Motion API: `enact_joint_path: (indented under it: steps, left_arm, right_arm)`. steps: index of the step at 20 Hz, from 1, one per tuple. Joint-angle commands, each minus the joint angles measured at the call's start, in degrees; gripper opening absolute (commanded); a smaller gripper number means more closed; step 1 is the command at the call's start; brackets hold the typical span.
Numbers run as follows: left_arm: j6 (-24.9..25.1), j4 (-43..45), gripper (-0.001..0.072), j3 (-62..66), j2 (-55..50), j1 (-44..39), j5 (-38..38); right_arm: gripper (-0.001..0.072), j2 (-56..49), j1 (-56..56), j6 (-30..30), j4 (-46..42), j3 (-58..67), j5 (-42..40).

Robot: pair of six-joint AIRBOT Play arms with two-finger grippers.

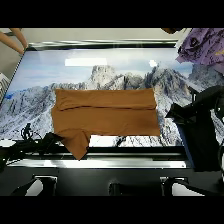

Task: Fold the clothes and pants, and hang the long-sleeved shirts on hangers.

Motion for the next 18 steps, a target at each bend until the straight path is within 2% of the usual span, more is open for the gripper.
enact_joint_path:
  steps: [1,5,6,7,8,11,18]
  left_arm:
    - [2.4,-1.4,0.0524,-0.2,-1.8,-0.6,1.5]
    - [3.7,-2.3,0.0521,-0.2,-6.1,-5.8,2.8]
    - [3.6,-2.3,0.04,-0.2,-6.8,-6.8,3.3]
    - [3.6,-2.3,0.0152,-0.2,-7.2,-7.1,3.4]
    - [3.7,-2.3,0.002,-0.2,-7.2,-7.1,3.4]
    - [3.6,-2.3,0.0017,-0.2,-7.1,-7.0,3.0]
    - [3.6,-2.3,0.0017,-0.1,-7.1,-7.0,1.5]
  right_arm:
    - [0.0473,0.4,0.0,0.6,0.2,0.0,-1.0]
    - [0.0472,1.7,0.0,0.6,0.2,0.0,-0.9]
    - [0.0472,2.1,0.0,0.6,0.2,0.0,-0.9]
    - [0.0472,2.6,0.0,0.6,-0.2,0.0,-1.0]
    - [0.0473,3.3,-0.1,0.0,-0.9,0.0,-1.0]
    - [0.0473,4.4,-0.4,-1.6,-8.2,-0.1,-1.4]
    - [0.0473,2.6,-5.1,-6.8,0.2,-12.3,4.6]
